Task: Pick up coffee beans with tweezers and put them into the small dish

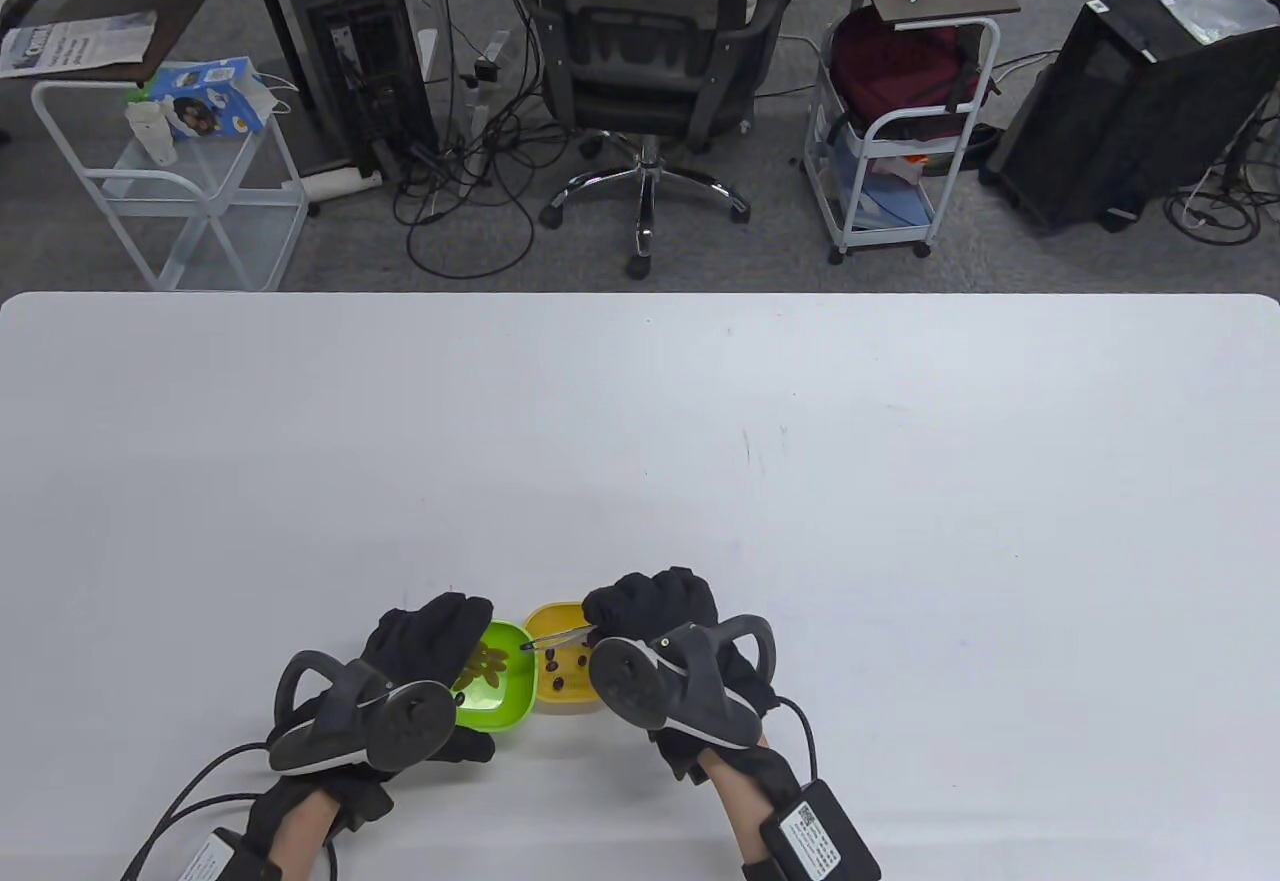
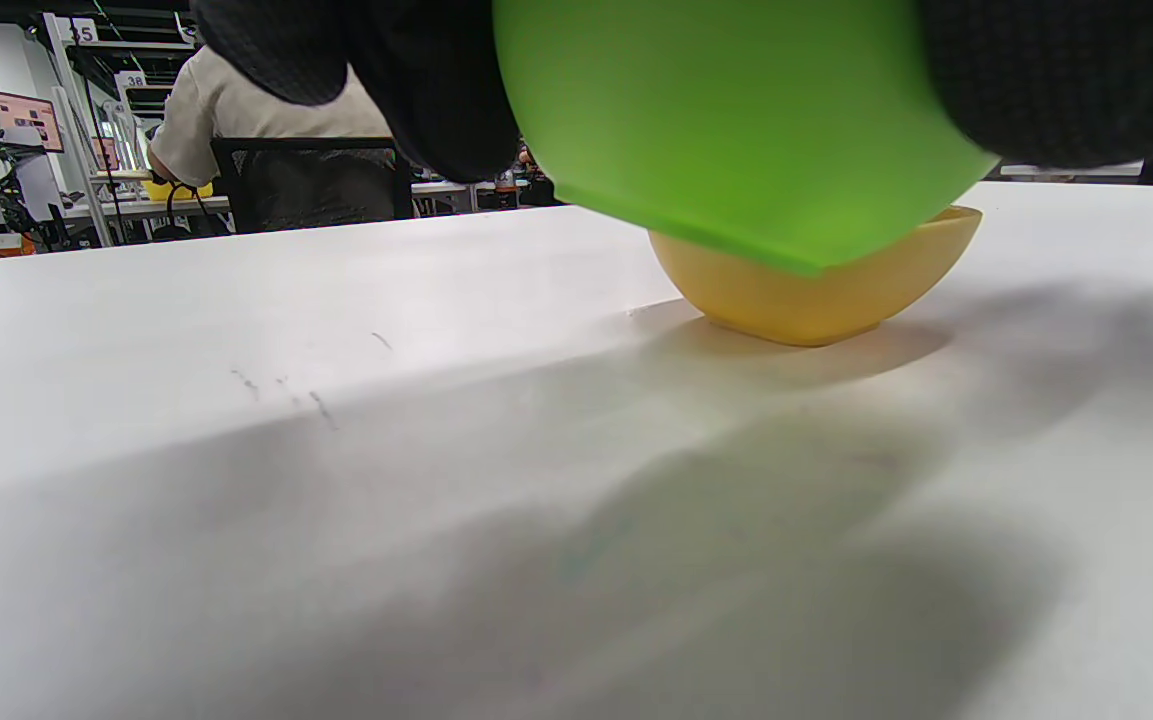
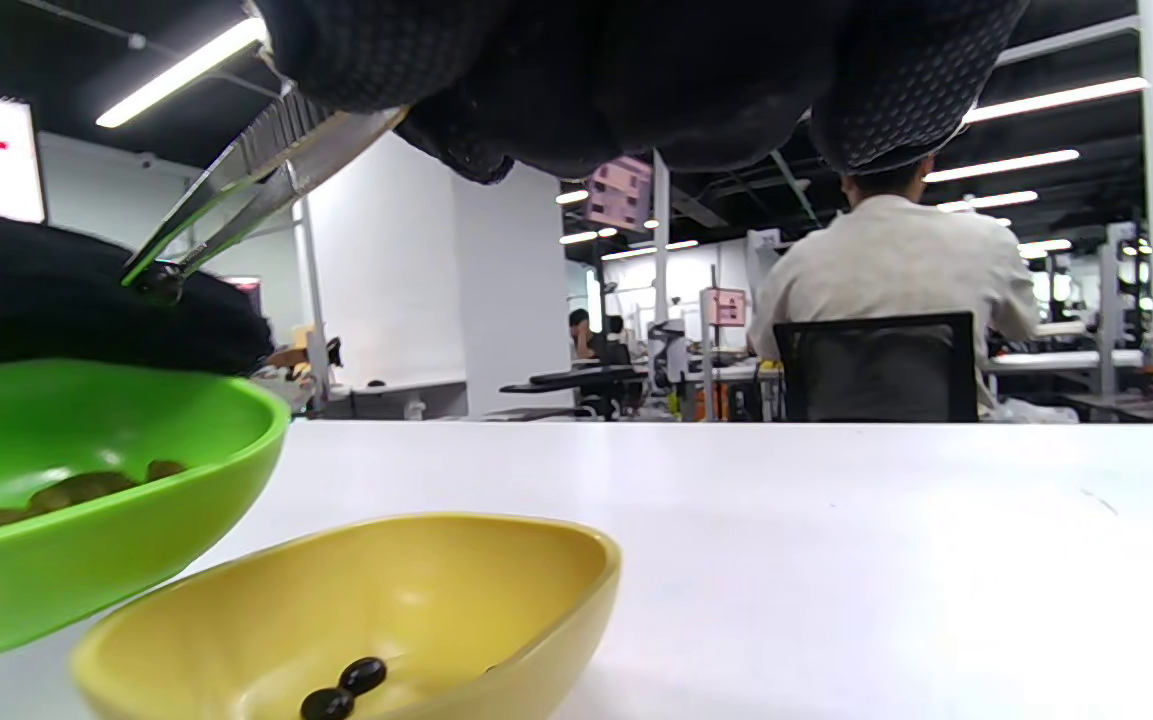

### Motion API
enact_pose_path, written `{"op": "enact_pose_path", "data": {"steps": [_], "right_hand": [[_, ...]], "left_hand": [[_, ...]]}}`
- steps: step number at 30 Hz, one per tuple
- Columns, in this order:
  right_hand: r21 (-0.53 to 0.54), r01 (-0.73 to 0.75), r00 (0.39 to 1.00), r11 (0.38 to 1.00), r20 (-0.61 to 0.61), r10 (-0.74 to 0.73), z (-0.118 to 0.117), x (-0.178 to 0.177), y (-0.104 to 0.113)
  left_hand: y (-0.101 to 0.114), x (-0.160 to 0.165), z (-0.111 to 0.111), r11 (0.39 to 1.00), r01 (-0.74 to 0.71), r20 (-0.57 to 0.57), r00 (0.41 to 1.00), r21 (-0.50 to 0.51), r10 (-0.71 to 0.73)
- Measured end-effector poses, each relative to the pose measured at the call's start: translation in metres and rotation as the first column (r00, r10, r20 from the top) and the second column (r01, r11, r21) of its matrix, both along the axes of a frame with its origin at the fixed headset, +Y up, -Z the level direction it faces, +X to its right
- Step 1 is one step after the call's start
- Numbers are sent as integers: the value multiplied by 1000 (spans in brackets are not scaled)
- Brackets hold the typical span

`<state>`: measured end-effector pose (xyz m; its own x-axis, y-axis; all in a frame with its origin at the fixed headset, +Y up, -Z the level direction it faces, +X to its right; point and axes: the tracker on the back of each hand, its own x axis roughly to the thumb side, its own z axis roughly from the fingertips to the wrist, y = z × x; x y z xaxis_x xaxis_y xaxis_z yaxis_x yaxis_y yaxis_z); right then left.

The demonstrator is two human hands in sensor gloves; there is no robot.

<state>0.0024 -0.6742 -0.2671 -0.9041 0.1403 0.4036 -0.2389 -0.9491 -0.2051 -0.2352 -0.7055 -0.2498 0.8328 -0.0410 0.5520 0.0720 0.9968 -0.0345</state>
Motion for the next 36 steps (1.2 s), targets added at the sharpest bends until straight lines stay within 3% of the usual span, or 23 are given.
{"op": "enact_pose_path", "data": {"steps": [9,17,21,26,36], "right_hand": [[-106,97,992,990,84,-89,-15,27,-12],[-123,135,987,983,100,-123,-17,33,-15],[-93,179,983,979,54,-175,-12,25,-13],[-33,134,991,990,-19,-135,-3,5,-17],[-12,33,990,999,-139,-35,9,-31,-23]], "left_hand": [[0,-1,0,1000,-8,1,1000,-2,8],[1,-1,1,1000,-3,-3,1000,5,3],[0,-2,1,1000,-8,-4,1000,3,8],[0,-1,1,1000,-2,-3,1000,3,2],[-1,-1,1,1000,5,-1,1000,-1,-5]]}}
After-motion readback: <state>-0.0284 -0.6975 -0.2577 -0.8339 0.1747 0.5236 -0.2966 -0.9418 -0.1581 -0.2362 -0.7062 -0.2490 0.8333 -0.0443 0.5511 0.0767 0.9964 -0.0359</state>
